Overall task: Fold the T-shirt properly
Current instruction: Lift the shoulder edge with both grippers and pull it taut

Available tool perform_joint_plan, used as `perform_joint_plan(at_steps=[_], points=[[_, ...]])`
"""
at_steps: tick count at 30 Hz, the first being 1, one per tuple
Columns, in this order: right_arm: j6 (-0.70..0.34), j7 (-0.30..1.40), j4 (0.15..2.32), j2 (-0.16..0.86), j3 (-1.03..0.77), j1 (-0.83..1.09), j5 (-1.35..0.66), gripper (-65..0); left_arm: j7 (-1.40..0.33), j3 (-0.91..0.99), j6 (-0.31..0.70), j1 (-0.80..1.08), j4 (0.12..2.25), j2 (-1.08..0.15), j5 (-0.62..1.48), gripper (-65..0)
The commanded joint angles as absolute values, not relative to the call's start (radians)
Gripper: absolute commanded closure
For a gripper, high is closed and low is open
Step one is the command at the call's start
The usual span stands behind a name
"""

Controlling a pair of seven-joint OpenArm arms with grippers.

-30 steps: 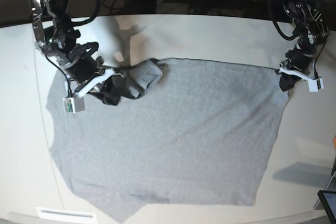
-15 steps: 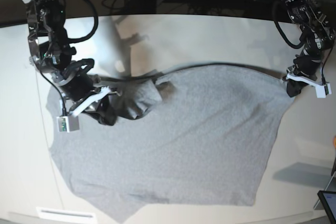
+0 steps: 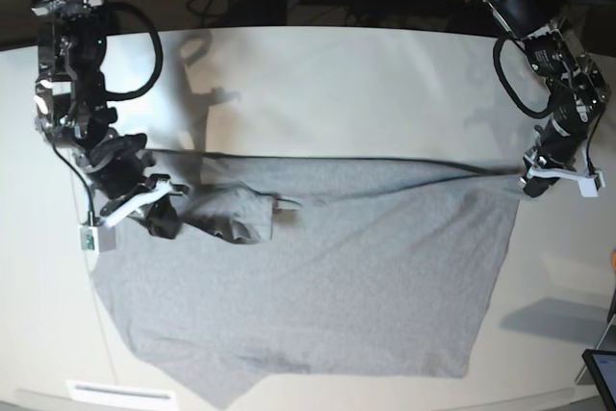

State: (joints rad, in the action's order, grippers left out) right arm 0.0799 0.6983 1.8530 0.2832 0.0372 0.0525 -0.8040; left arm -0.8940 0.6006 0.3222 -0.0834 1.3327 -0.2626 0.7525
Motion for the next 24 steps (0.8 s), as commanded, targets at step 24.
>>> perform_joint_plan(at_steps=[24], points=[[0.033,0.668,1.736,0.291,0.027,-0.012,-0.799,-0.9,-0.82,0.593,0.334,-0.232,1.287,-0.229,0.552,0.0]])
